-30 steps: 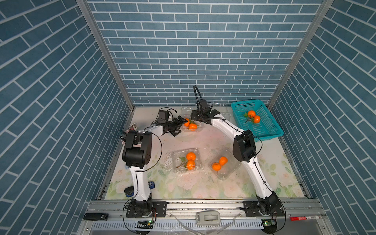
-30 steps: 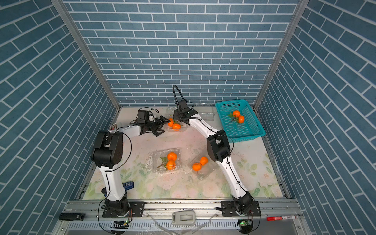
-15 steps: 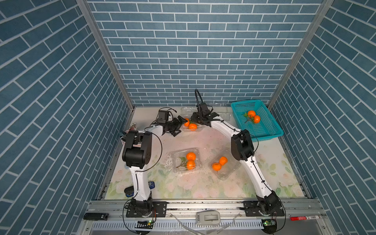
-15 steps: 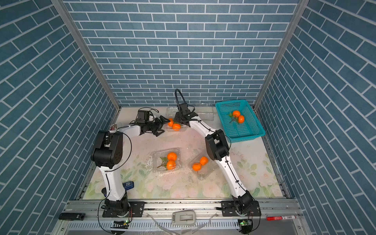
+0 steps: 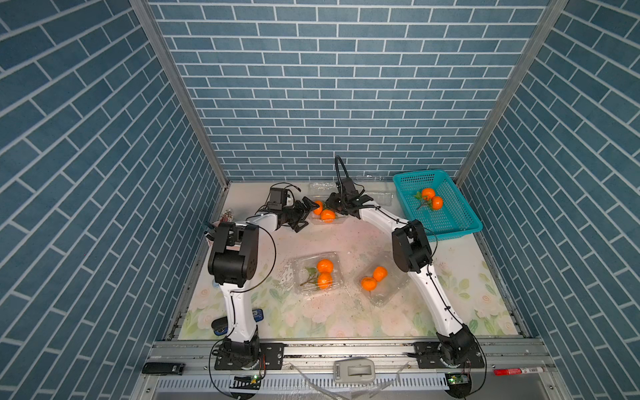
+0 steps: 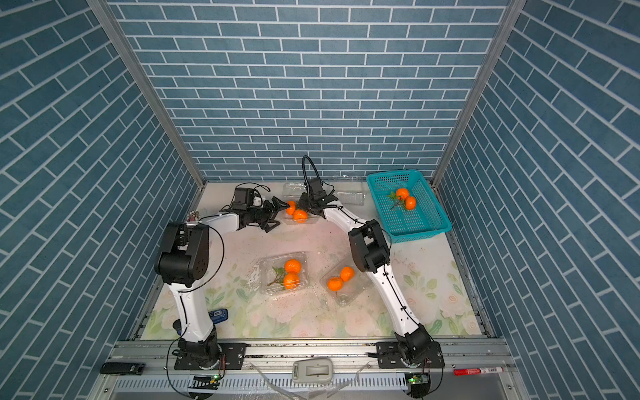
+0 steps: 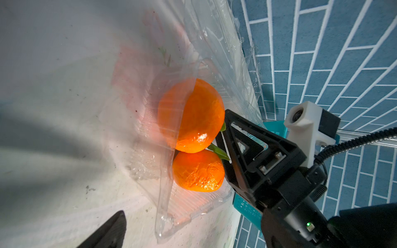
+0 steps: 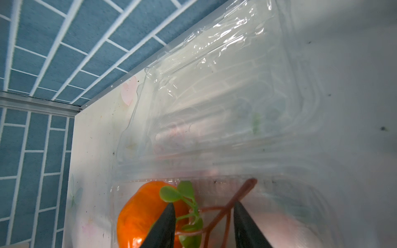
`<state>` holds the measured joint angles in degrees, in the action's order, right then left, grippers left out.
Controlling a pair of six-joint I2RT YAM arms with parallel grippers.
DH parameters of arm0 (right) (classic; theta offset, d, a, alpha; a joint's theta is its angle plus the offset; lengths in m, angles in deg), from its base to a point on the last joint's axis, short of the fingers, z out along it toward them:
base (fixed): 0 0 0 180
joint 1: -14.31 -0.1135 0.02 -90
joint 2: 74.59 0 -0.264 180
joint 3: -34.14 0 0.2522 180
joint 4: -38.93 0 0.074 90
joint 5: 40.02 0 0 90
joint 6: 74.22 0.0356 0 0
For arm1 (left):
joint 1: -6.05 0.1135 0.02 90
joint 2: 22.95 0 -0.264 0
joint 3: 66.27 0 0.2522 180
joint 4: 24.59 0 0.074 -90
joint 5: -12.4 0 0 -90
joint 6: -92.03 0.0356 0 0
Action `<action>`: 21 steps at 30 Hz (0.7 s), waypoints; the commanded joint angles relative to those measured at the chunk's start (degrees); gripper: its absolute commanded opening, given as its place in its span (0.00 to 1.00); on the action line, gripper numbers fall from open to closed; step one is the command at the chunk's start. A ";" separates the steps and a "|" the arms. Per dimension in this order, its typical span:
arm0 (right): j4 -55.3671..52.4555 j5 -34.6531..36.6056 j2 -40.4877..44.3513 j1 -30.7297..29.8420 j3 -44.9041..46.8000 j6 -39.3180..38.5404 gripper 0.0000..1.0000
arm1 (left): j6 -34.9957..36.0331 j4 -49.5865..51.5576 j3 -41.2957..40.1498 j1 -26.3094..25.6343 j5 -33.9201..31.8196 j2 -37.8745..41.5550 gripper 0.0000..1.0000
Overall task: Take oranges out of containers
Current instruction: Pick up the orange from the packing box.
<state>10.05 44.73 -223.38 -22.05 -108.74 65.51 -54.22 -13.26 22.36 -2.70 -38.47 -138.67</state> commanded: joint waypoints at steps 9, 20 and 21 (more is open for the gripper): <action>2.40 1.65 4.40 -0.30 5.17 1.42 0.48 | -0.69 -1.42 0.71 0.18 0.94 -0.89 0.99; 0.05 3.07 9.20 -1.12 6.07 -0.06 0.55 | -0.73 -1.60 0.60 0.05 1.07 -1.08 0.99; -0.62 3.31 9.43 -1.23 5.94 -0.32 0.55 | -0.78 -1.61 0.58 0.05 1.16 -1.09 0.99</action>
<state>11.56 46.45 -218.51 -22.58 -103.30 65.44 -55.16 -13.79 22.36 -2.70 -37.64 -138.80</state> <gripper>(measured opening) 0.547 0.994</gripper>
